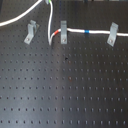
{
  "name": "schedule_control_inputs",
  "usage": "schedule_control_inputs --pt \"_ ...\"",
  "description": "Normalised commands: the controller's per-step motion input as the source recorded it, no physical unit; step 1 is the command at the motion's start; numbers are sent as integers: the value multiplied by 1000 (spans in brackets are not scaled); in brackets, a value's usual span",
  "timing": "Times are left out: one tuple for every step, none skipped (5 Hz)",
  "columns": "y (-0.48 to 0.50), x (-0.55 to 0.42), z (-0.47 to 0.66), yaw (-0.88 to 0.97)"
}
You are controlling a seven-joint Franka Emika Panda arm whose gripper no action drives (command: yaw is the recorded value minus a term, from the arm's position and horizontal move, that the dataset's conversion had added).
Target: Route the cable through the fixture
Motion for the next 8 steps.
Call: schedule_control_inputs --pt "-11 -13 0 0" --pt "33 -29 124 -206" --pt "149 -300 214 -491" --pt "139 -463 231 -620" --pt "61 -519 214 -606" --pt "-49 -435 281 -697" --pt "-10 -249 258 -800" --pt "54 -115 212 -922"
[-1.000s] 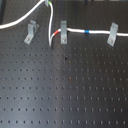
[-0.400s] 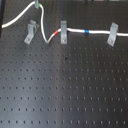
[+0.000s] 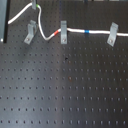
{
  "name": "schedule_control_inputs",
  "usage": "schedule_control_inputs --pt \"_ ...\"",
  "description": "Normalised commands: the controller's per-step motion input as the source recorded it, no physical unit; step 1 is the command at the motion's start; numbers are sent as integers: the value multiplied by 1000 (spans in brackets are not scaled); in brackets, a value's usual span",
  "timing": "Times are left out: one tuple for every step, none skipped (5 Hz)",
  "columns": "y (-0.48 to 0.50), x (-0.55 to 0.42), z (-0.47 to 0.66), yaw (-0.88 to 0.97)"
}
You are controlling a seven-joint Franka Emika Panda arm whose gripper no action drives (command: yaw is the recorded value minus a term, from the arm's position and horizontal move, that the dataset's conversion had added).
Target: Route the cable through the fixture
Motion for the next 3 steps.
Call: schedule_control_inputs --pt "158 -27 129 -343" --pt "1 -6 0 -49" --pt "-88 -70 3 0"
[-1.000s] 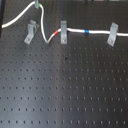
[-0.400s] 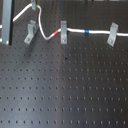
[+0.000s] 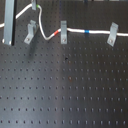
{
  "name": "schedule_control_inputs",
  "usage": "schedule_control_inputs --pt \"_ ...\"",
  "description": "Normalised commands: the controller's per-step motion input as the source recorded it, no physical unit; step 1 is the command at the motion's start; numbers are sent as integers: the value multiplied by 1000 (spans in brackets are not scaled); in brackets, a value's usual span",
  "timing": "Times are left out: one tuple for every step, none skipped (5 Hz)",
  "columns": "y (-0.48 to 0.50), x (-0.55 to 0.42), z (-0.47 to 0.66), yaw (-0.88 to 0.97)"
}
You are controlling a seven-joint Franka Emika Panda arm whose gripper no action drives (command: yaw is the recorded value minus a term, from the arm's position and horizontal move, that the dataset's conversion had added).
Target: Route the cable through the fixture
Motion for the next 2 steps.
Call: schedule_control_inputs --pt "8 3 79 -374" --pt "323 -15 104 -774"
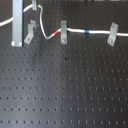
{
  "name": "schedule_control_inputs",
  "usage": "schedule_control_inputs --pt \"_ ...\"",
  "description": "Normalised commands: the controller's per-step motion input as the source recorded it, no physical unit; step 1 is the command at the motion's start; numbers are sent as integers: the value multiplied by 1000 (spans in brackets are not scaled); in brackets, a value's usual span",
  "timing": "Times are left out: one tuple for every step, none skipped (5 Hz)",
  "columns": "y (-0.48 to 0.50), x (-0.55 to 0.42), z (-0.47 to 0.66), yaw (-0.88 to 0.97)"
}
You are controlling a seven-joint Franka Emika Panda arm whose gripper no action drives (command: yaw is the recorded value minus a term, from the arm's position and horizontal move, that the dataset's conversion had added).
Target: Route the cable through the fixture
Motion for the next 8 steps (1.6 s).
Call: schedule_control_inputs --pt "296 -29 120 -800" --pt "179 -21 145 -900" --pt "-9 -60 176 -985" --pt "-78 -134 84 -934" --pt "-90 -159 53 -923" --pt "-95 -172 21 -917" --pt "-60 -89 2 -951" --pt "-90 -345 242 -703"
